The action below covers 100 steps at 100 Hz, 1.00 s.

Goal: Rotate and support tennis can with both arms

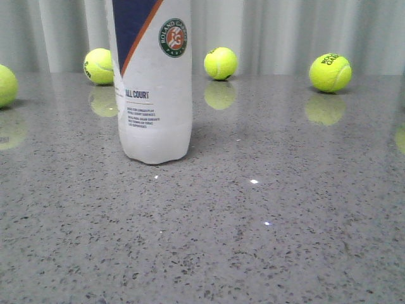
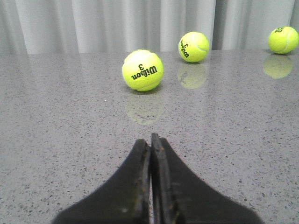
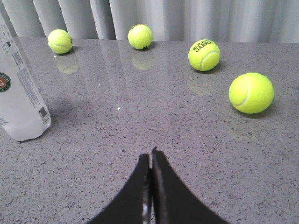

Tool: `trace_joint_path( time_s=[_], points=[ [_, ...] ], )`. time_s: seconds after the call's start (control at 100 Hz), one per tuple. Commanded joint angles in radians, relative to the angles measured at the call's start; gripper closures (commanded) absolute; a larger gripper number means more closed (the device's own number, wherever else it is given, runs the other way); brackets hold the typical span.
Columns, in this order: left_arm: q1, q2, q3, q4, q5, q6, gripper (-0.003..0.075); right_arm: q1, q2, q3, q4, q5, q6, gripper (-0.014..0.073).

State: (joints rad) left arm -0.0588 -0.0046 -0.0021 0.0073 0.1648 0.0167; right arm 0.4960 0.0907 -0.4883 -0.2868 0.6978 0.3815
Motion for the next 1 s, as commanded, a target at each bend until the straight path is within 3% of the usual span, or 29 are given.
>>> trace_joint_path(
  time_s=[0.0,0.17,0.3,0.47,0.63,0.81,0.99],
  points=[
    [0.003,-0.038,0.047,-0.007,-0.076,-0.008,0.0741,-0.005,0.015,-0.021,-0.023,-0.087,-0.005,0.0650],
    [0.003,-0.038,0.047,-0.007,-0.076,-0.008,0.0741,-0.034,0.015,-0.018,-0.037,-0.092,-0.021,0.0650],
    [0.003,-0.038,0.047,-0.007,-0.076,-0.008,0.0741,-0.137,0.015,0.046,0.033,-0.197,-0.104,0.0650],
    [0.003,-0.038,0.047,-0.007,-0.076,-0.008,0.0741,-0.319,0.015,0.198,0.176,-0.499,-0.226,0.0650],
    [0.003,-0.038,0.047,-0.007,-0.076,-0.008,0.0741,-0.462,0.015,0.325,0.217,-0.749,-0.285,0.0650],
    [0.003,-0.038,0.047,-0.007,-0.076,-0.008,0.0741,-0.540,0.015,0.422,0.219,-0.786,-0.293,0.0650],
    [0.003,-0.038,0.047,-0.007,-0.076,-0.008,0.0741,-0.549,-0.016,0.496,0.254,-0.800,-0.299,0.0650]
  ],
)
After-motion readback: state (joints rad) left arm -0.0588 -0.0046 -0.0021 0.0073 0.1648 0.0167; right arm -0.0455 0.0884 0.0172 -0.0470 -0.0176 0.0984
